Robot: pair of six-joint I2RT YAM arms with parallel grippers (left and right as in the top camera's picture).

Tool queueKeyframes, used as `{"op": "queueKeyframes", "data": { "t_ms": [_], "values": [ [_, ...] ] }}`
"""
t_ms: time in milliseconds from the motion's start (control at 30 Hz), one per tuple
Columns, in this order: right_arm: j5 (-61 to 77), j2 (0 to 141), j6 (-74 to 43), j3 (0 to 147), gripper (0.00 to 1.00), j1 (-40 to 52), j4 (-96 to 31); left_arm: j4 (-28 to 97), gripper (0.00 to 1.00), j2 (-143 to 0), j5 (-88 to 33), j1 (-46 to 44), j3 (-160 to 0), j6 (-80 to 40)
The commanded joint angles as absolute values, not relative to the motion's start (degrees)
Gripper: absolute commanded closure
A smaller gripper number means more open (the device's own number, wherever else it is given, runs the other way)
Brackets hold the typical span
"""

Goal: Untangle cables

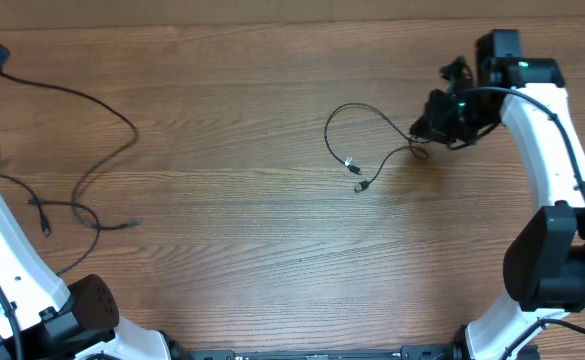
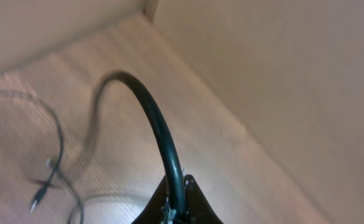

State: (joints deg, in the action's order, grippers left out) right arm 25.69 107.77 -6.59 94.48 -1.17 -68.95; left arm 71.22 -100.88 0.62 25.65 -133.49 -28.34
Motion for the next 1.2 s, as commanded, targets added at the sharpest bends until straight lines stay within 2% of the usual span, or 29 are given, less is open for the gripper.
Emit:
{"op": "queueKeyframes", "data": {
  "t_ms": [0, 200, 400, 467, 500, 567, 700, 833, 1167],
  "values": [
    [25.12, 107.37, -5.54, 94.59, 0.96, 0.08, -68.49, 67.48, 0.96, -100.64, 5.78, 26.33, -134.3, -27.22],
    [25.61, 107.37, -6.13, 94.56, 0.96, 1.48, -69.23, 61.34, 0.94, -105.47, 16.91, 26.98, -134.3, -27.46],
    [25.58, 107.37, -6.09, 94.56, 0.96, 2.9, -69.89, 61.95, 0.96, -111.77, 17.56, 29.43, -134.3, -27.46],
    [25.56, 107.39, -6.09, 94.56, 0.96, 3.36, -69.78, 64.23, 0.89, -113.69, 17.58, 30.26, -134.3, -27.44],
    [25.56, 107.37, -6.09, 94.56, 0.96, 3.57, -69.67, 65.39, 0.71, -114.34, 17.61, 30.57, -134.3, -27.4],
    [25.58, 107.37, -6.09, 94.56, 0.96, 3.97, -69.36, 67.46, 0.0, -115.28, 17.58, 31.07, -134.3, -27.2],
    [25.65, 107.37, -6.07, 94.59, 0.96, 4.86, -67.79, 68.97, 0.0, -114.87, 15.81, 31.07, -134.37, -27.07],
    [28.29, 107.15, -5.45, 96.84, 0.96, 6.2, -67.13, 69.04, 0.01, -111.63, 8.01, 30.06, -134.37, -25.23],
    [35.79, 104.31, -5.69, 110.96, 0.96, 11.29, -71.07, 71.05, 0.0, -102.59, -34.09, 25.19, -134.37, -21.23]
  ]
}}
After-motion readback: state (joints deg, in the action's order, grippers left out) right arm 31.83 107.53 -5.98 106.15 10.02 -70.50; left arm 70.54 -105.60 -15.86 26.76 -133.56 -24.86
